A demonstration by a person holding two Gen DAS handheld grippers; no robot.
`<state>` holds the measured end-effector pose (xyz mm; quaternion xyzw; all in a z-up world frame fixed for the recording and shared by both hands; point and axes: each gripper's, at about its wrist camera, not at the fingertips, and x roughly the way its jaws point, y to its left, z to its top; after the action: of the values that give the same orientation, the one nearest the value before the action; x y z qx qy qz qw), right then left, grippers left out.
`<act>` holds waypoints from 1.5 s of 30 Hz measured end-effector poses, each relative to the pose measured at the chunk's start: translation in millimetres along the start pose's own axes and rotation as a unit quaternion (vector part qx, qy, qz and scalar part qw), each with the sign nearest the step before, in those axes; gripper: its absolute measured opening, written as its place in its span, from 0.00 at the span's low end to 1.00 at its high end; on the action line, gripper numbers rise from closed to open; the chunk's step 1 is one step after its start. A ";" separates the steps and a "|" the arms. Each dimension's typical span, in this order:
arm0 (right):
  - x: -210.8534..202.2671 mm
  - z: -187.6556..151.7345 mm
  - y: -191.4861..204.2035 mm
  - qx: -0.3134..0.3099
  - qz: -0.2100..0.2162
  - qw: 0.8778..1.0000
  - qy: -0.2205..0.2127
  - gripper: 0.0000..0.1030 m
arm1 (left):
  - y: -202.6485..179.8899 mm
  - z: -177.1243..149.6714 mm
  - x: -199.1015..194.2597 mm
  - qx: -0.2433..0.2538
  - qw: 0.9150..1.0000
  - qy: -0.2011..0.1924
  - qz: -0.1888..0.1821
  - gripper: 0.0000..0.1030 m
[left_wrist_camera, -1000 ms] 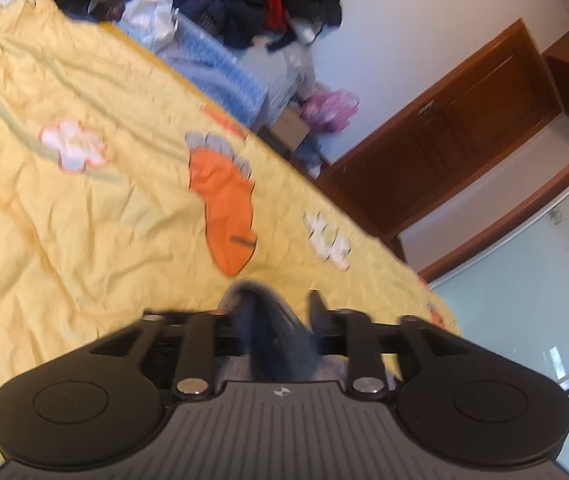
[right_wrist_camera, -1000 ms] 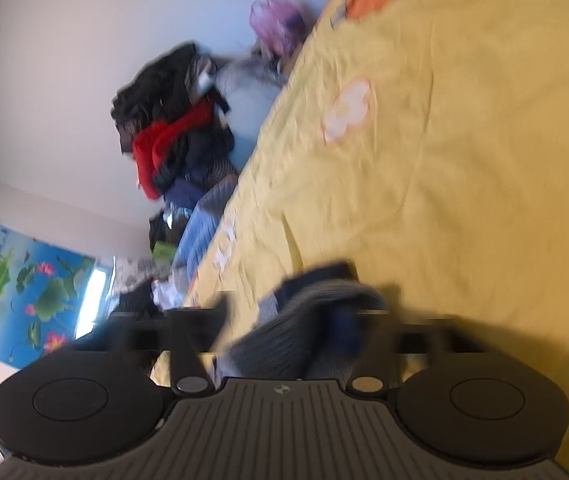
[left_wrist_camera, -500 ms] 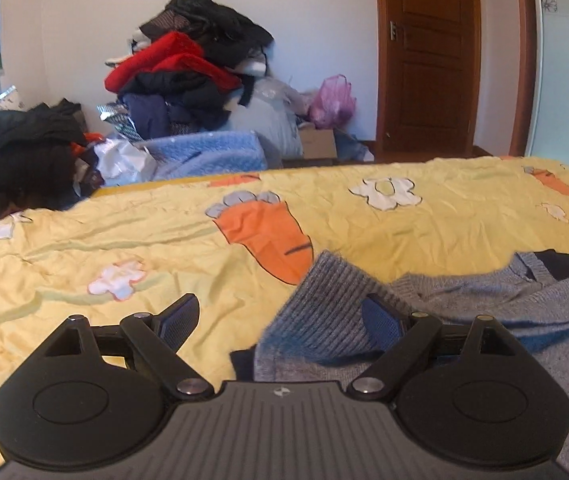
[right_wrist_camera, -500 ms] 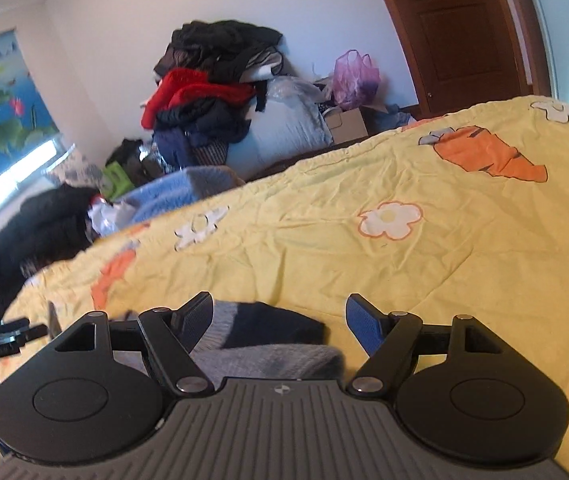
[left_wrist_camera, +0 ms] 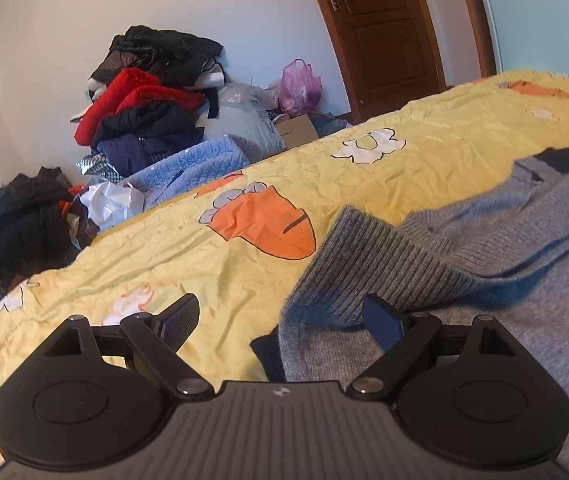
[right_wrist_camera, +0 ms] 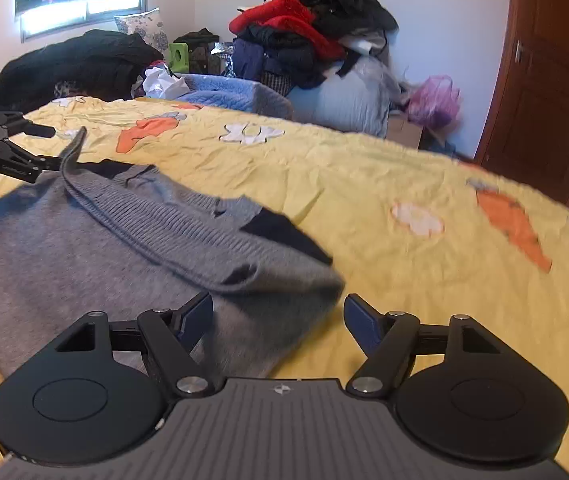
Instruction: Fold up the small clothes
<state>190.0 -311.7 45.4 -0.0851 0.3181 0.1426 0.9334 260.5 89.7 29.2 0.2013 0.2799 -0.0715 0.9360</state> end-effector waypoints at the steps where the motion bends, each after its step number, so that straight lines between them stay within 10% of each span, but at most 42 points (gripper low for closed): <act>1: 4.1 6.2 0.2 -0.009 -0.010 1.000 -0.003 0.73 | -0.9 1.3 1.8 0.004 1.000 0.001 -0.003 0.87; 19: 11.6 26.4 -2.7 -0.018 0.039 0.999 0.019 0.61 | -8.1 14.9 22.8 0.007 0.994 0.022 -0.108 0.84; 21: 5.8 20.9 -0.5 -0.042 0.030 0.998 0.033 0.63 | -9.8 13.6 24.9 0.016 0.995 0.031 -0.093 0.36; 25: 8.5 12.1 8.9 -0.085 0.016 0.995 0.050 0.63 | -13.2 14.1 28.9 0.015 0.996 0.043 -0.073 0.16; 40: 18.9 14.3 17.1 -0.140 -0.004 0.989 0.051 0.68 | 13.4 8.4 28.3 -0.108 0.988 0.081 -0.068 0.09; 45: 33.3 29.1 9.5 -0.115 -0.020 0.993 0.025 0.29 | 25.4 6.5 27.9 -0.144 0.985 0.078 -0.050 0.09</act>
<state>228.7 -288.4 47.0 -0.2013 0.3215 0.1572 0.9118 293.2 109.4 27.3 0.0555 0.3687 -0.0613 0.9259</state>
